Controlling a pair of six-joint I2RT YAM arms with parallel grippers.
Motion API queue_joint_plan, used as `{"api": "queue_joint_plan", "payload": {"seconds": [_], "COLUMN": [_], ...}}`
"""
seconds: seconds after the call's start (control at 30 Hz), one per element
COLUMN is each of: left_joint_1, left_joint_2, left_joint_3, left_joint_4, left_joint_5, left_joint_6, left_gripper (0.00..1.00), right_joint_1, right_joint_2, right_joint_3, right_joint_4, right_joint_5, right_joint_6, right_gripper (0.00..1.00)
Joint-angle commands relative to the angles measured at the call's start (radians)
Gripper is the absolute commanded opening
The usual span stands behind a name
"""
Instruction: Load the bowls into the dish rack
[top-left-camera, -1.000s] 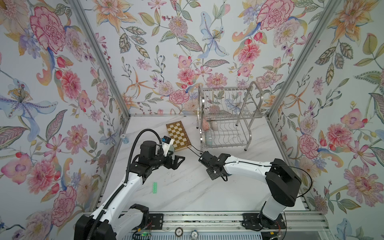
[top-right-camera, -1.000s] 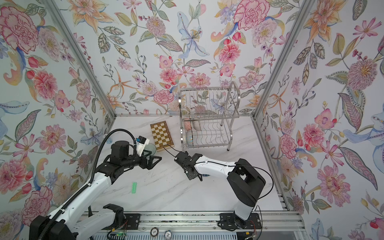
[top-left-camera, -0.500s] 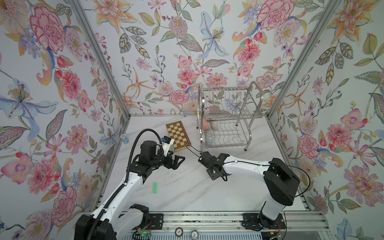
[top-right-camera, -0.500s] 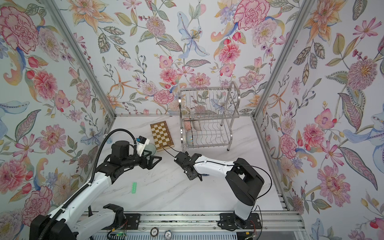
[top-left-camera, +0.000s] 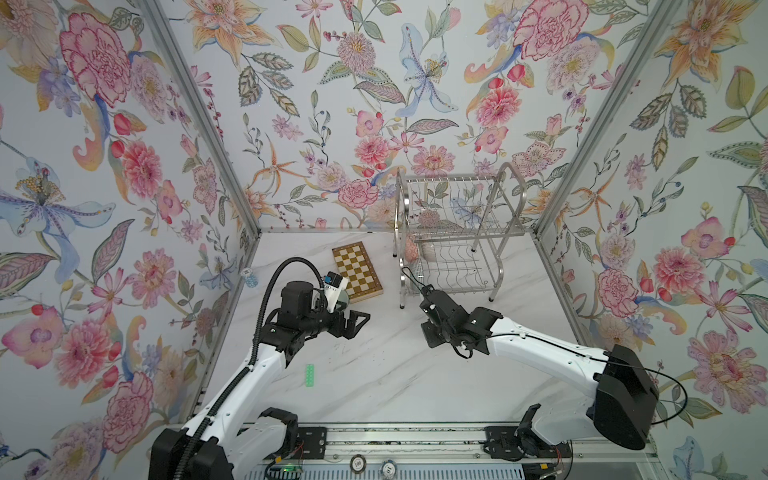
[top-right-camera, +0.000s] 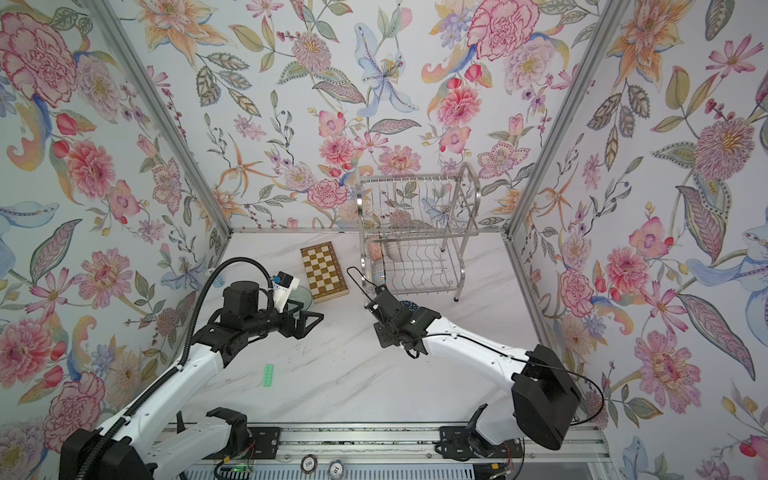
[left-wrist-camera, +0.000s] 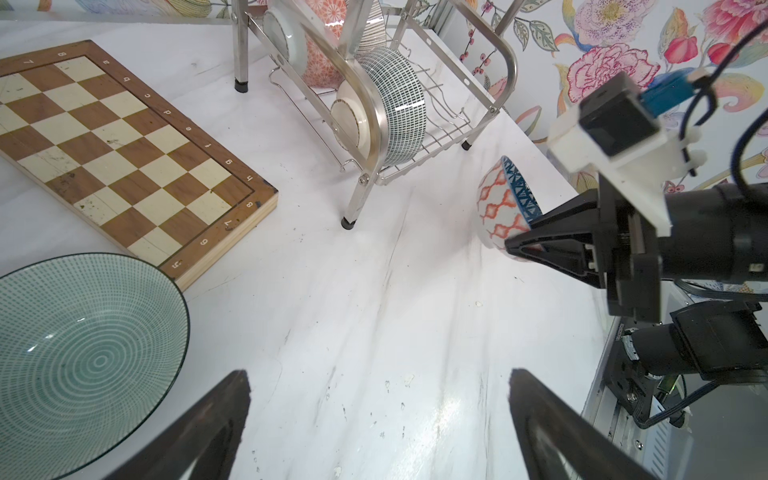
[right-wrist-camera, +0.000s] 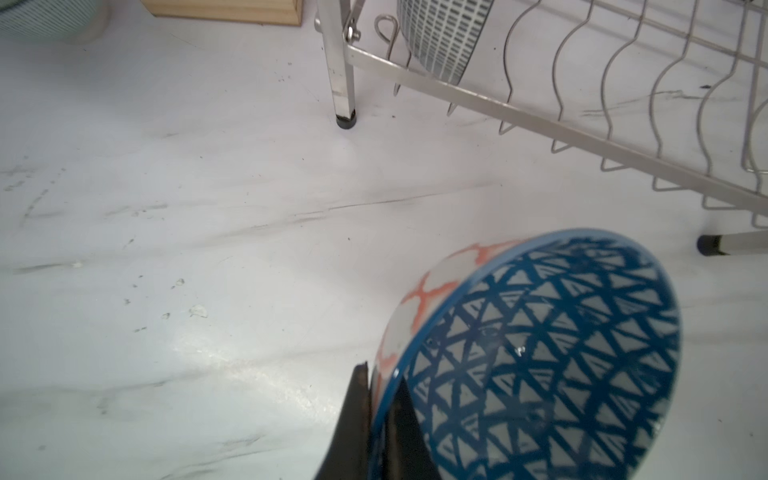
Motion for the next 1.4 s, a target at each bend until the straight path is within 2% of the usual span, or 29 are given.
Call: {"api": "queue_joint_plan", "payload": {"seconds": [0.0,0.2,0.37,0.8,1.1,1.37], "left_joint_1": [-0.008,-0.007,-0.008,-0.012,-0.019,-0.021], "left_joint_2": [-0.001,-0.007,-0.016,-0.022,-0.035,-0.037], "left_joint_3": [0.024,0.017,0.009,-0.002,-0.010,-0.011], "left_joint_4": [-0.002,0.024,0.032,0.059,0.075,0.077], "left_joint_5": [0.007,0.026,0.029,0.055,0.062,0.065], "left_joint_6": [0.015,0.005,0.004,-0.003,-0.006,-0.002], "left_gripper": [0.99,0.99,0.99,0.99,0.99,0.99], "right_joint_1": [-0.025,-0.114,-0.179,-0.355,-0.430,-0.485], "right_joint_2": [-0.110,-0.262,-0.277,-0.201,-0.085,0.017], "right_joint_3": [-0.086,-0.252,-0.318,-0.451,-0.491,-0.466], "right_joint_4": [0.212,0.545,0.741,1.184,1.467,1.559], "right_joint_5": [-0.071,-0.155,-0.207,-0.331,-0.383,-0.468], "right_joint_6": [0.010,0.100,0.178,0.463,0.655,0.769], "right_gripper": [0.02,0.00,0.00,0.00,0.00,0.00]}}
